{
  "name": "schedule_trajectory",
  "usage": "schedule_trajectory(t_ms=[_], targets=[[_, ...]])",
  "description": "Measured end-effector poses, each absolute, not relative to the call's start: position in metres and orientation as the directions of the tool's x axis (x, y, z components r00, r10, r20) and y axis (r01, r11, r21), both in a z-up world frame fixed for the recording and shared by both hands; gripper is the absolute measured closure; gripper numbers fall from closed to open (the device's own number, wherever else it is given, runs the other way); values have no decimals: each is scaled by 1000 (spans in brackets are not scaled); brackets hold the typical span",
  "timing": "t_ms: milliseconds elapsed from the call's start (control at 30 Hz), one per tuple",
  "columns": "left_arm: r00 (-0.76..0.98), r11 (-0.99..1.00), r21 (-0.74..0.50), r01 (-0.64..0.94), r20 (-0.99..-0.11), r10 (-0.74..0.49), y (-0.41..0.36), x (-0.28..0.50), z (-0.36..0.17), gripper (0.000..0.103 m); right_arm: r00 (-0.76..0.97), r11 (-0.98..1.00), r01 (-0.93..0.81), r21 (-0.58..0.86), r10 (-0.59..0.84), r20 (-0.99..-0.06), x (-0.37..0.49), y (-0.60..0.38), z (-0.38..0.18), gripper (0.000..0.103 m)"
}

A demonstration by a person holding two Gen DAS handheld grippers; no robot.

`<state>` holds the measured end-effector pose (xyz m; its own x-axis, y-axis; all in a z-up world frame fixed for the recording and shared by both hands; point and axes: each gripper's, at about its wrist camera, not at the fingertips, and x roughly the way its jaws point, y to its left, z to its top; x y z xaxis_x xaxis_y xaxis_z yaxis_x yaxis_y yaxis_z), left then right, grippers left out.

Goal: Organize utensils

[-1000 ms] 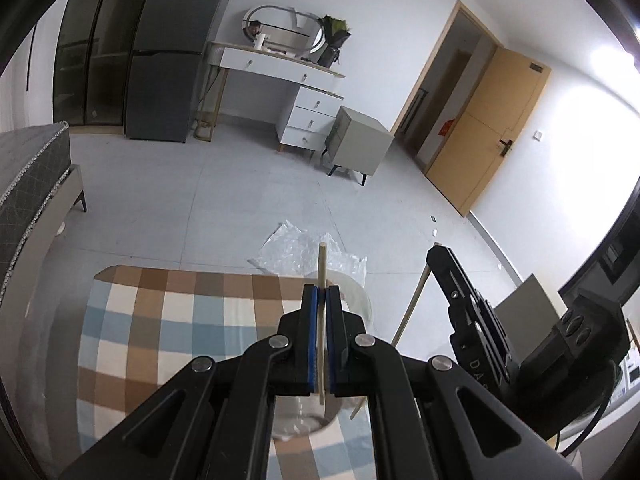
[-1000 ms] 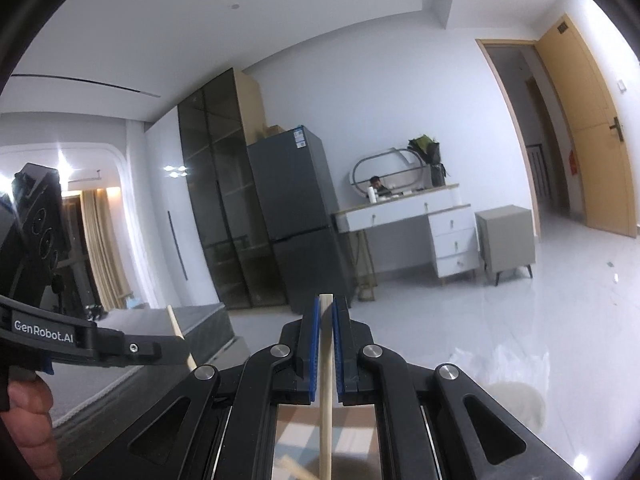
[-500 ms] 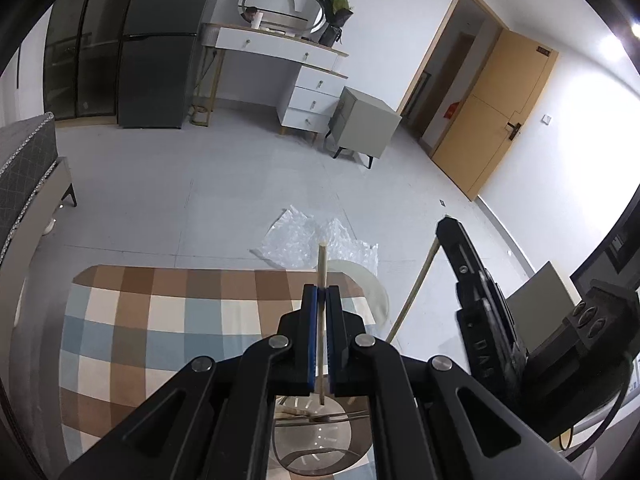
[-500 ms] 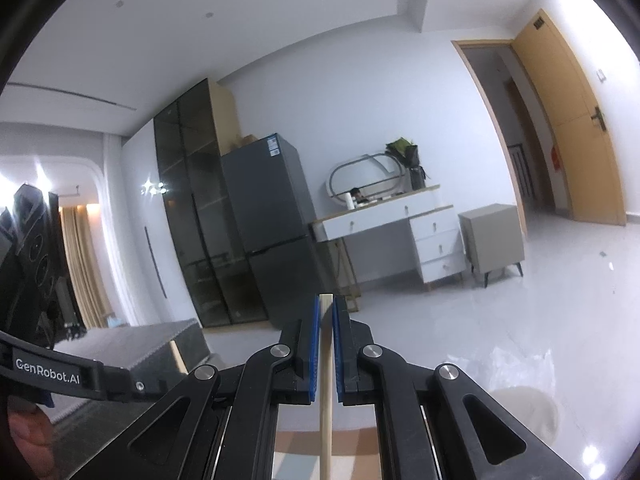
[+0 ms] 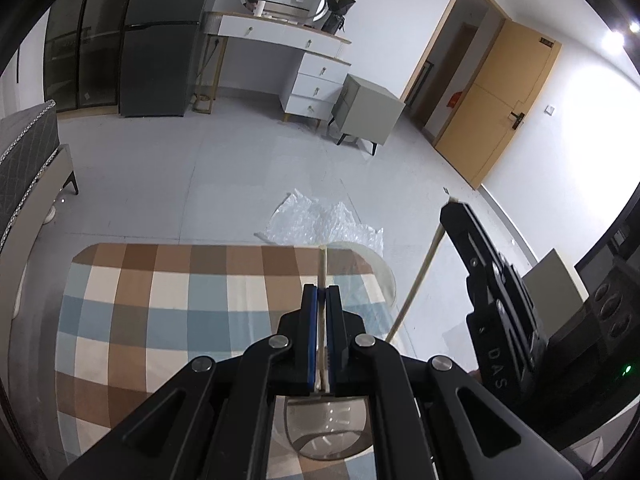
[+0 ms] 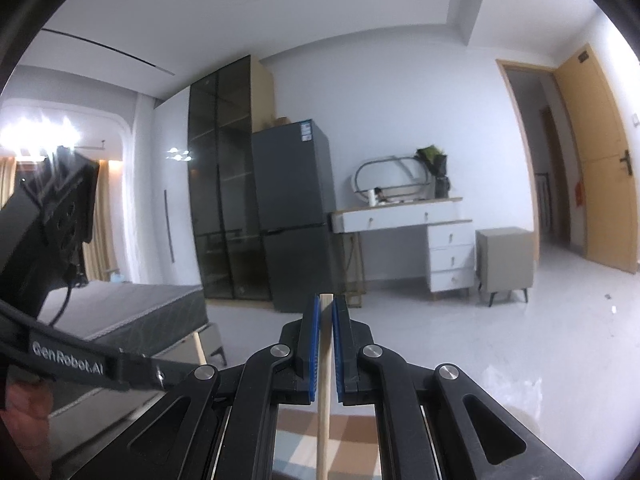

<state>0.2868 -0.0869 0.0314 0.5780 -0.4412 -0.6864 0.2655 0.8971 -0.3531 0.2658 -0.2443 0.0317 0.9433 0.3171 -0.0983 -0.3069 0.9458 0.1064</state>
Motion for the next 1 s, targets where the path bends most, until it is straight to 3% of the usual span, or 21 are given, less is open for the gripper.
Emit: schedule_trajectory(t_ms=[167, 367, 400, 467, 500, 533, 633, 700, 833, 933, 967, 1000], targets=[[535, 893, -369, 259, -714, -451, -83, 285, 21, 103, 913, 925, -367, 99, 379, -151, 264, -240, 25, 97], [419, 884, -401, 242, -779, -468, -82, 283, 10, 102, 833, 886, -436, 156, 463, -303, 260, -240, 8, 94], [414, 888, -401, 227, -785, -461, -79, 280, 10, 100, 819, 881, -439, 178, 474, -323, 259, -243, 6, 94], [427, 889, -408, 207, -780, -458, -72, 271, 15, 84, 805, 878, -430, 211, 478, -350, 254, -250, 5, 91], [444, 899, -394, 192, -782, -437, -68, 265, 18, 65, 804, 880, -420, 223, 475, -358, 251, -254, 5, 87], [459, 903, -389, 182, -779, -427, -65, 260, 20, 53, 808, 884, -399, 243, 465, -363, 243, -261, 7, 85], [541, 931, -339, 132, -763, -355, -52, 234, 36, 47, 827, 895, -349, 279, 434, -357, 219, -276, 13, 72], [585, 950, -290, 112, -754, -299, -48, 219, 45, 43, 833, 902, -327, 282, 416, -363, 201, -280, 18, 58], [676, 979, -189, 76, -712, -190, -41, 180, 62, 39, 852, 910, -313, 271, 395, -343, 165, -282, 31, 46], [738, 989, -122, 79, -660, -140, -40, 152, 70, 23, 876, 920, -291, 263, 367, -313, 142, -280, 41, 24], [751, 991, -105, 78, -648, -127, -39, 143, 71, 23, 884, 923, -282, 262, 356, -303, 136, -279, 43, 14], [757, 992, -100, 80, -641, -126, -38, 138, 71, 22, 892, 925, -274, 264, 347, -290, 128, -278, 47, 10]])
